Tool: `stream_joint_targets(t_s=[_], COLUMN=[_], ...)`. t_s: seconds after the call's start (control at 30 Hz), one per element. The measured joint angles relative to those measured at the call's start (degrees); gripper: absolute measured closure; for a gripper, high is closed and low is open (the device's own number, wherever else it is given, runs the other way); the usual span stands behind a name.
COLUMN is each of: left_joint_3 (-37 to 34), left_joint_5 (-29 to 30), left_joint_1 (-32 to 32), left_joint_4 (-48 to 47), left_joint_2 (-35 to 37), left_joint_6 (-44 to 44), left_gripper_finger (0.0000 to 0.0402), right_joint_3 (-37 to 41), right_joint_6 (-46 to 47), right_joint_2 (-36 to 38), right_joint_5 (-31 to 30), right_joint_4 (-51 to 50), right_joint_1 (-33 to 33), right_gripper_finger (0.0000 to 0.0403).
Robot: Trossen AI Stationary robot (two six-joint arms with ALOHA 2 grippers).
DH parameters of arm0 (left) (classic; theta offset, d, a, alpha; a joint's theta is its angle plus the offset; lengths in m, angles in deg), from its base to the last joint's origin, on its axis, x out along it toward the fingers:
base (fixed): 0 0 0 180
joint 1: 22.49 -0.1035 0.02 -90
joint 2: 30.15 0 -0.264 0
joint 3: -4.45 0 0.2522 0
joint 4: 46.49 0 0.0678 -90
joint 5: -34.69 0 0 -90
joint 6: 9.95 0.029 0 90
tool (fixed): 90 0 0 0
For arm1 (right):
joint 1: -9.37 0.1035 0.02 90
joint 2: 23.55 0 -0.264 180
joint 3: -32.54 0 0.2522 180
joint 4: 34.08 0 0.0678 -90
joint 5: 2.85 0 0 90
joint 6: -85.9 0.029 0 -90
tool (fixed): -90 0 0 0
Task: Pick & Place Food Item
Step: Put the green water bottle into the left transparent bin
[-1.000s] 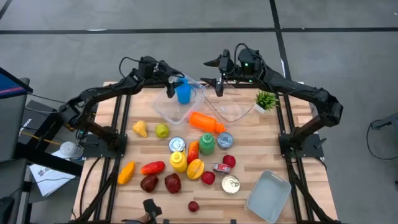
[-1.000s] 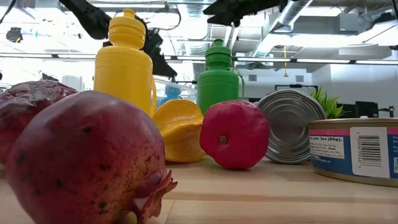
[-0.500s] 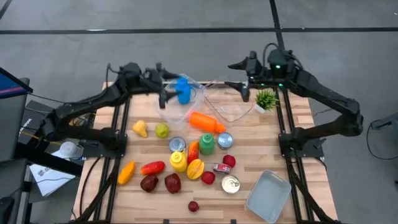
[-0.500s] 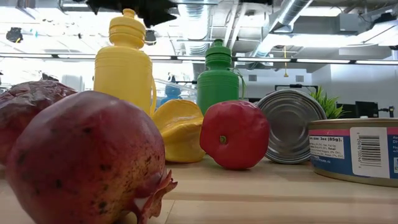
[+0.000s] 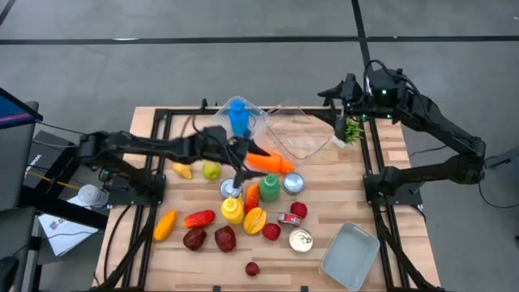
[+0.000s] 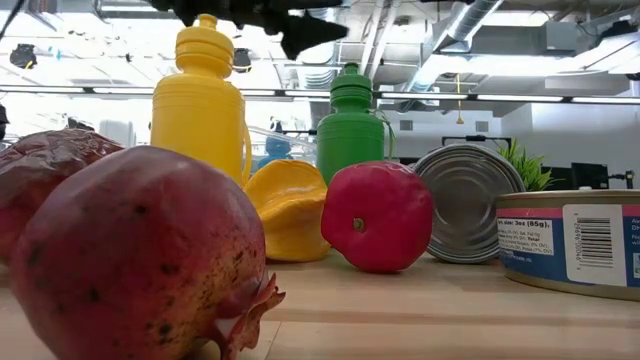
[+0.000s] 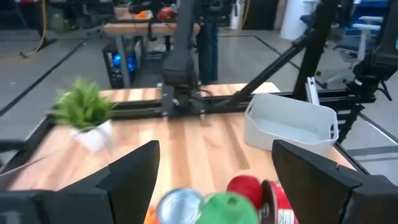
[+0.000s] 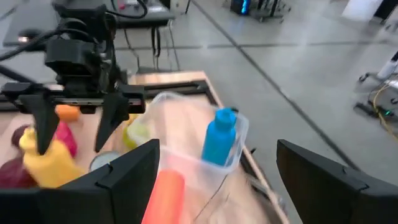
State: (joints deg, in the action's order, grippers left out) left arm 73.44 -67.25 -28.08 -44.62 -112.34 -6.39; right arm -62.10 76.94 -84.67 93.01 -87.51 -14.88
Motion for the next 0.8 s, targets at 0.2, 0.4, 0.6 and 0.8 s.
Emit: stream_joint_targets(t_s=[0.2,0.4,0.6,0.8], left_joint_3=[2.4,5.0,5.0,5.0], left_joint_5=[2.1,5.2,9.0,9.0], left_joint_1=[3.2,4.9,4.8,5.2], left_joint_4=[0.8,-1.5,-6.4,-7.2], left_joint_2=[-6.1,-9.6,-9.4,-9.3], left_joint_6=[-4.1,-3.6,-3.5,-3.4], left_gripper_finger=[0.0104,0.0104,0.0118,0.015], right_joint_3=[0.0,0.0,0.0,0.0], right_joint_6=[-0.4,-0.6,-0.7,-1.1], right_joint_2=[0.5,0.5,0.7,1.3], right_joint_5=[0.0,0.1,0.2,0.2], right_joint_4=[-4.2,-7.2,-8.7,-9.3], right_joint_1=[1.9,3.6,5.2,5.5], right_gripper_finger=[0.009,0.009,0.009,0.009])
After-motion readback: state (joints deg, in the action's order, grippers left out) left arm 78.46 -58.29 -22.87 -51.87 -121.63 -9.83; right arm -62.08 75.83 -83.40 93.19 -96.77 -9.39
